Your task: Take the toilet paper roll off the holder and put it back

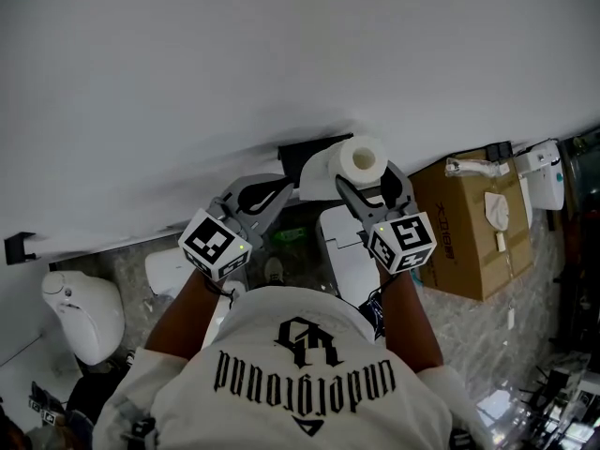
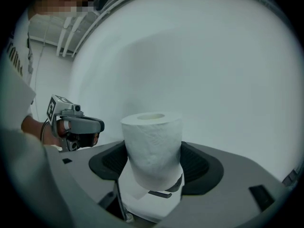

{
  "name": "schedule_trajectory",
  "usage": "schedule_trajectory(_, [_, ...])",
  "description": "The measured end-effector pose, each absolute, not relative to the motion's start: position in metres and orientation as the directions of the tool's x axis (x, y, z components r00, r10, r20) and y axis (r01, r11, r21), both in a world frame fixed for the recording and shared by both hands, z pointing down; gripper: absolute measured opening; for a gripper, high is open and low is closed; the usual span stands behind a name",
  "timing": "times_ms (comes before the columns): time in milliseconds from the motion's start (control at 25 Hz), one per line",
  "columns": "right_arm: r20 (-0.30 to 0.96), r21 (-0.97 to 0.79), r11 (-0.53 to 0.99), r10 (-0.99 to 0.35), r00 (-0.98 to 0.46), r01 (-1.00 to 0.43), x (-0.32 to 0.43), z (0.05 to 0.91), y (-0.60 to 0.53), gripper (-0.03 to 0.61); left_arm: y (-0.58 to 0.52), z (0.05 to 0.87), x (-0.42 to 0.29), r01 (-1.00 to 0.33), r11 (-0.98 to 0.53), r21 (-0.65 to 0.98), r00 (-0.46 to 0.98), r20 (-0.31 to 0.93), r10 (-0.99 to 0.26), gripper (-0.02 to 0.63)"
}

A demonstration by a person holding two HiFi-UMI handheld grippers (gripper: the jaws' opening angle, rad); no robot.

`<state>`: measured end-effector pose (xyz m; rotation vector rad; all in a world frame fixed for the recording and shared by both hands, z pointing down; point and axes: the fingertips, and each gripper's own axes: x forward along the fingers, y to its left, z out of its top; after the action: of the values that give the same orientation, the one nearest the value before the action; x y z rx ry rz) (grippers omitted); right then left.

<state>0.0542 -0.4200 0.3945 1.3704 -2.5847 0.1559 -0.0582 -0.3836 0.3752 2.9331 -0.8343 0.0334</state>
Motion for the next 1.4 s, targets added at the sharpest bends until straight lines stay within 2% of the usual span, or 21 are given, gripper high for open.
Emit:
schedule_trajectory(760, [0.116,0.043,0.662,-0.747,-0.654,-0.748,0.102,0.346,-0.318,0.322,-0.285,0.347,0.012,-0.573,-0.819,0.011,0.819,0.026,-0.573,0.014])
schedule_trajectory(1400, [0.097,0.019,0.719,-0.693,-0.715,-0.695,0.157,0.352,-0.231,0.322,-0.183,0.346,0.056,-0.672,-0.740,-0.005,0.740,0.028,-0.672,0.014])
